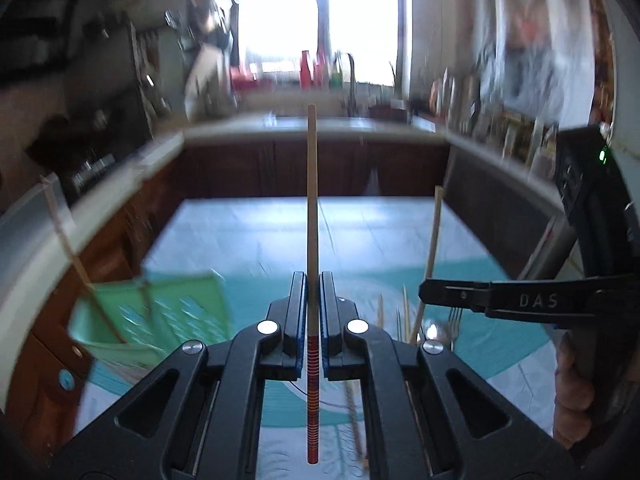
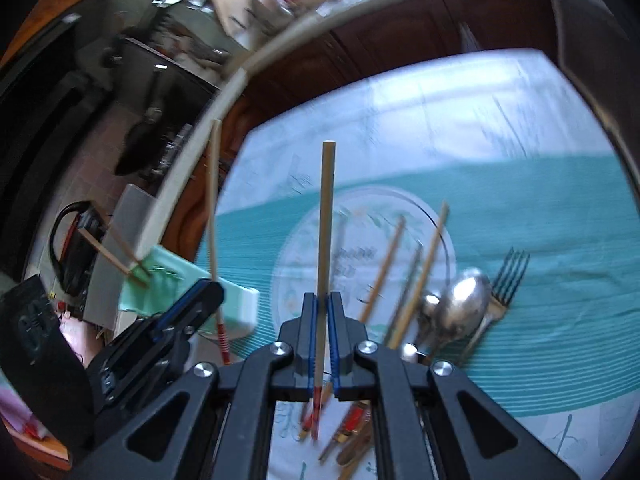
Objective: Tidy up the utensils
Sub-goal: 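Lower both tools' chopsticks into the green caddy and open both tools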
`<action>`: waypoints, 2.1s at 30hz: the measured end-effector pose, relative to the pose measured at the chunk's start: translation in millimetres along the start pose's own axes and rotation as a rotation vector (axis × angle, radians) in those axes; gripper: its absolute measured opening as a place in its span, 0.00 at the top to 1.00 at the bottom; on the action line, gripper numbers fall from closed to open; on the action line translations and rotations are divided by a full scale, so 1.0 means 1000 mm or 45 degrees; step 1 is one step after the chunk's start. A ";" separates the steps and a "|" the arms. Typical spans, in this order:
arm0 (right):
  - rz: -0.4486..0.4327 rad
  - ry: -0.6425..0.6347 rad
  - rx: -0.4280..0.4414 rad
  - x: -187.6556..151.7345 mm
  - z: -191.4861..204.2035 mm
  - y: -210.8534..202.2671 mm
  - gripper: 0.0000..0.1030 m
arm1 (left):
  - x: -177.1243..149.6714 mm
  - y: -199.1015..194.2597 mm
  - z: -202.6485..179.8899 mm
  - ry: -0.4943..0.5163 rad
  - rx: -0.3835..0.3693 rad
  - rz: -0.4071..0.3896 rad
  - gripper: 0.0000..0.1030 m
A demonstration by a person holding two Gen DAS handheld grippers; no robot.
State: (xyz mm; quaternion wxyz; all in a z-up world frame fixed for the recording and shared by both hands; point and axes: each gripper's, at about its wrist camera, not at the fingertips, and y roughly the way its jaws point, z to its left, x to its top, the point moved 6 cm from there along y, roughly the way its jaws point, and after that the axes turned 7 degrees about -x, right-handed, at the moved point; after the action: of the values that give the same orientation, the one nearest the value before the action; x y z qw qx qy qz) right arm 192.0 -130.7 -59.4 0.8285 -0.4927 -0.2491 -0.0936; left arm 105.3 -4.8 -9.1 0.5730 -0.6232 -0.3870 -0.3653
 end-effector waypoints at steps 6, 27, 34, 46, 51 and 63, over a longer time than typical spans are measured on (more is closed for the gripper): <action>-0.204 -0.148 0.027 0.011 0.050 -0.040 0.95 | 0.046 -0.073 0.062 -0.035 0.056 -0.265 0.97; -0.618 -0.447 0.139 0.038 0.240 -0.041 0.95 | 0.026 -0.027 0.227 -0.229 -0.010 -0.408 0.96; -0.531 -0.537 0.067 0.008 0.240 0.007 0.95 | -0.005 0.005 0.232 -0.212 -0.071 -0.305 0.96; -0.344 -0.584 0.099 -0.022 0.224 0.040 0.95 | -0.052 0.000 0.220 -0.288 -0.116 -0.130 0.66; -0.324 -0.527 0.106 -0.031 0.212 0.034 0.95 | -0.060 -0.011 0.198 -0.249 -0.069 -0.068 0.58; -0.272 -0.361 0.044 -0.050 0.170 0.015 0.90 | -0.074 -0.029 0.155 -0.239 -0.013 0.093 0.35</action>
State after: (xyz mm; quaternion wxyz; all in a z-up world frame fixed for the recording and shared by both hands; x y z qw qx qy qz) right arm 101.0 19.2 -29.7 0.7789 -0.4573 -0.4159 -0.1063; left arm 48.5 146.2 -75.0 0.5440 -0.6713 -0.4142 -0.2860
